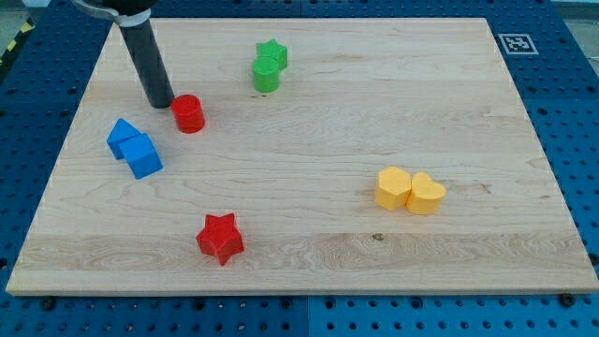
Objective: Move the red circle to the top right side of the red star
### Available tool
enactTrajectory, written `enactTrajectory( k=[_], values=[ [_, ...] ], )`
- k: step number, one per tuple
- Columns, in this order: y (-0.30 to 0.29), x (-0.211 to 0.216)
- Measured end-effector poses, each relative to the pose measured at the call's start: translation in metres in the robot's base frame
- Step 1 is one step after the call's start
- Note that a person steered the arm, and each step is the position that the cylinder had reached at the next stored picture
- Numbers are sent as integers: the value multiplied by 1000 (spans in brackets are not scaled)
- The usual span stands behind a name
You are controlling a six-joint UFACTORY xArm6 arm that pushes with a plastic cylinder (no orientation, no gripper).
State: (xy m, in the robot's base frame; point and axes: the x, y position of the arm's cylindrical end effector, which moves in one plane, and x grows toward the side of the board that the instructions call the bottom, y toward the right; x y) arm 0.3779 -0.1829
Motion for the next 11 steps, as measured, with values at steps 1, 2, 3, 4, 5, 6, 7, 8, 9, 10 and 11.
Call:
enactTrajectory(
  k=[1,2,3,4,5,6,7,8,9,10,11],
  values=[
    [46,18],
    [57,42],
    [63,57],
    [88,57],
    [102,62],
    [120,49],
    [124,67],
    [124,89],
    [124,99],
    [148,101],
    [161,101]
  ],
)
